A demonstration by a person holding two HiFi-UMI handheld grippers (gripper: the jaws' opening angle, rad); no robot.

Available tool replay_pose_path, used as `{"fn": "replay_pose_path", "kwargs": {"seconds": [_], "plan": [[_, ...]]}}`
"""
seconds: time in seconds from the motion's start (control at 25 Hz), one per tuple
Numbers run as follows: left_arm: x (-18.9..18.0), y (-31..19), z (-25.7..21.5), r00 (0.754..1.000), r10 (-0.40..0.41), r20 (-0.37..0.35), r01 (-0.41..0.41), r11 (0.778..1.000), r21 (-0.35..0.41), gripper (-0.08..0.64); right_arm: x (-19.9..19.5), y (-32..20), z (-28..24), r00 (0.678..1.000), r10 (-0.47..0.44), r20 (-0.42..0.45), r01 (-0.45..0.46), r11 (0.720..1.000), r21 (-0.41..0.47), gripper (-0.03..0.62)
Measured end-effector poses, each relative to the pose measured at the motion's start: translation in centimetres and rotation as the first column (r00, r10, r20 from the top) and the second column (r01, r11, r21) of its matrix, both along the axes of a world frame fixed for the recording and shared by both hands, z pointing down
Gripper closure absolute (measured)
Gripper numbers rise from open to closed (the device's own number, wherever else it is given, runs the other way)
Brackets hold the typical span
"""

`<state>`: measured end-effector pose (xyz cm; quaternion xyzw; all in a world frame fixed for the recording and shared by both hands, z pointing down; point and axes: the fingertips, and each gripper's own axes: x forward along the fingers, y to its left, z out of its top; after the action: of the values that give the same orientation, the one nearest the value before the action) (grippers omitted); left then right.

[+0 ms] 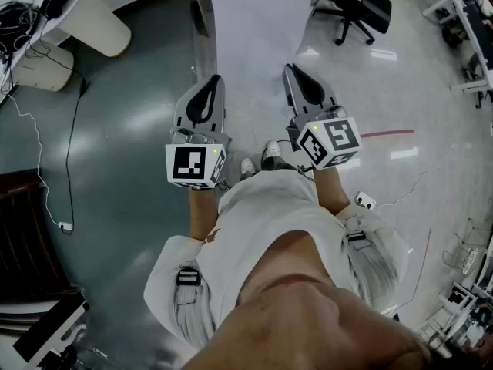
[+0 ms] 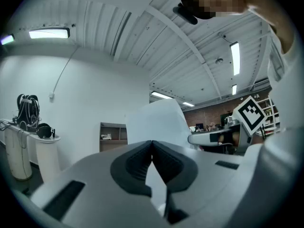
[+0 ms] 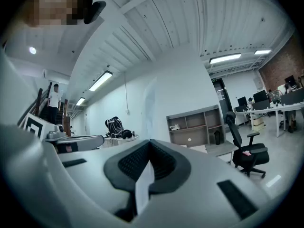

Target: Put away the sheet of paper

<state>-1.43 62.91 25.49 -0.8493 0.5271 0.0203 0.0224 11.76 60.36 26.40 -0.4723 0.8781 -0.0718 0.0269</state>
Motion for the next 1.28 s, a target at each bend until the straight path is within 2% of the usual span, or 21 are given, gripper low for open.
{"fn": "replay_pose_path", "kwargs": {"seconds": [0.44, 0.64, 1.0, 1.28], "plan": [[-2.3, 1.9, 1.0, 1.0, 0.026, -0.002, -0.026, 0.999, -0.024, 0.538, -2.4, 2.3, 1.0, 0.999, 0.021, -0.024, -0.022, 1.0, -0.011, 0.572], [-2.0, 1.5, 1.6, 0.999, 0.048, -0.005, -0.048, 0.998, -0.043, 0.538, -2.2, 2.2, 1.6, 0.999, 0.039, -0.034, -0.04, 0.999, -0.034, 0.572], [-1.7, -1.0, 2.1, 0.999, 0.041, 0.006, -0.041, 0.998, -0.049, 0.538, -2.2, -0.8, 2.3, 0.999, 0.027, -0.027, -0.028, 0.999, -0.037, 0.572], [-1.1, -5.3, 2.3, 0.999, 0.016, 0.031, -0.014, 0.998, -0.065, 0.538, -1.6, -5.6, 2.6, 1.0, -0.001, 0.004, 0.001, 0.999, -0.043, 0.572]]}}
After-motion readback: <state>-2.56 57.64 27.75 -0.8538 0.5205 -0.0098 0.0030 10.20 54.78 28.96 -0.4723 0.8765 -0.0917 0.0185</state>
